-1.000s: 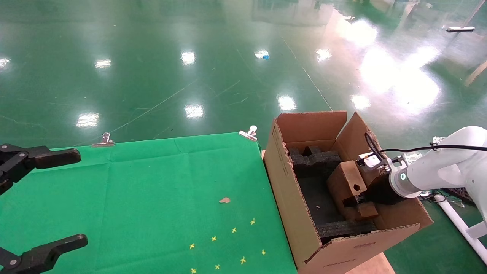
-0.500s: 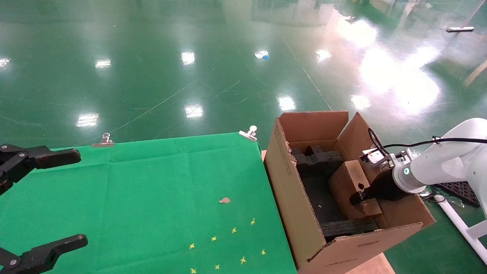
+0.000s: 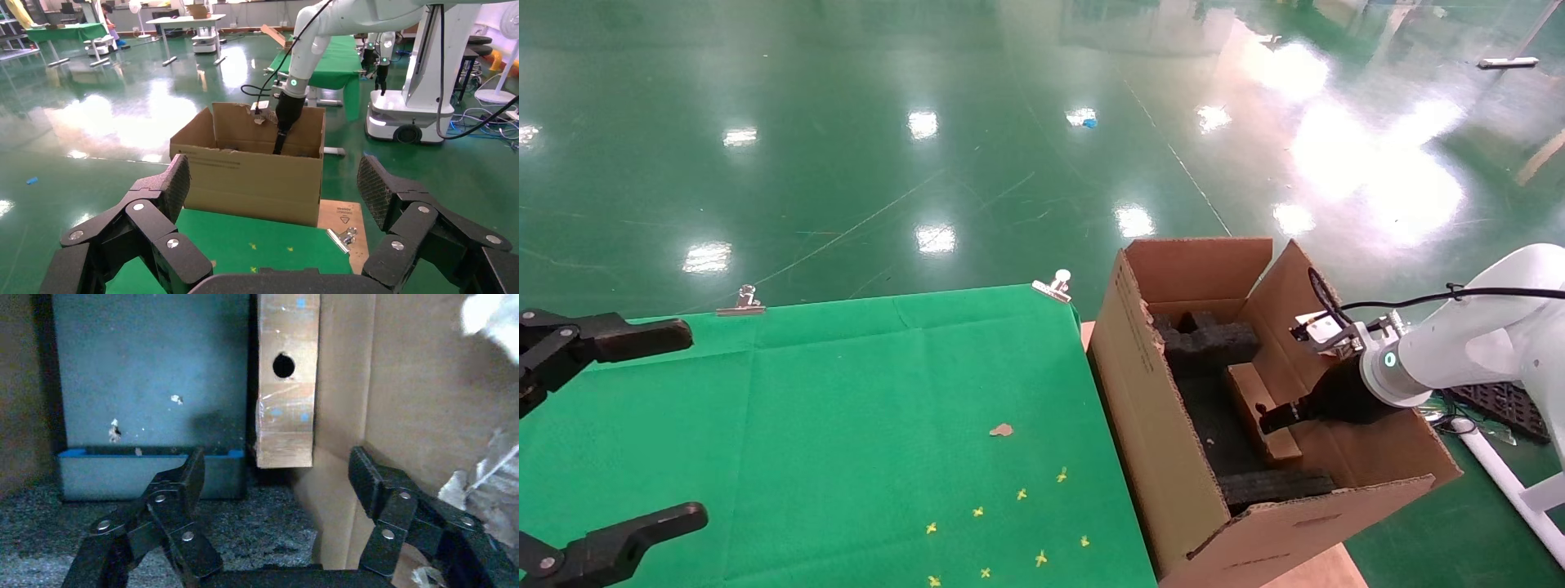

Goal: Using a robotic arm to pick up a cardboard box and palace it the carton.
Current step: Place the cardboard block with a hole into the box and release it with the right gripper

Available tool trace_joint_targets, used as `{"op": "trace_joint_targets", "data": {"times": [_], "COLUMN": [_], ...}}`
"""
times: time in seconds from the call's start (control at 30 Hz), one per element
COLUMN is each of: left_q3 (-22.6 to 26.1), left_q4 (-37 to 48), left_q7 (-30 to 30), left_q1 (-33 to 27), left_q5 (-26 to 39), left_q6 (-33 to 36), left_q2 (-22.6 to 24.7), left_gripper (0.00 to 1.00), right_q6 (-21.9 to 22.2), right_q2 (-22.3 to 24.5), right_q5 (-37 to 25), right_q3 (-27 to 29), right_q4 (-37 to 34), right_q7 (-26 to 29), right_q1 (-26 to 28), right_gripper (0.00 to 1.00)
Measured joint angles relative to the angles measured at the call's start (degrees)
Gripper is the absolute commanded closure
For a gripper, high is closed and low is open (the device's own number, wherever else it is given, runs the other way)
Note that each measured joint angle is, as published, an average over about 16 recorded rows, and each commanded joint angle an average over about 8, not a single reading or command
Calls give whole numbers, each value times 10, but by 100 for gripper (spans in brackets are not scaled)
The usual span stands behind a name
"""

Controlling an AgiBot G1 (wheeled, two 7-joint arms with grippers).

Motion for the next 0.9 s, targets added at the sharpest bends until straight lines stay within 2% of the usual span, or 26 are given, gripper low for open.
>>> {"op": "trace_joint_targets", "data": {"times": [0.33, 0.63, 0.9], "left_q3": [0, 1, 1], "left_q4": [0, 0, 0], "left_q7": [0, 0, 0], "left_q1": [0, 0, 0], "left_q5": [0, 0, -1], "left_q6": [0, 0, 0], "left_q2": [0, 0, 0], "left_gripper": [0, 0, 0], "right_q6": [-24, -44, -40], "right_q2": [13, 41, 63], "right_q5": [11, 32, 52], "right_q3": [8, 25, 49], "right_q4": [11, 34, 58], "right_q7": [-21, -79, -123], "right_q1": [72, 176, 219], "right_gripper": [0, 0, 0]}}
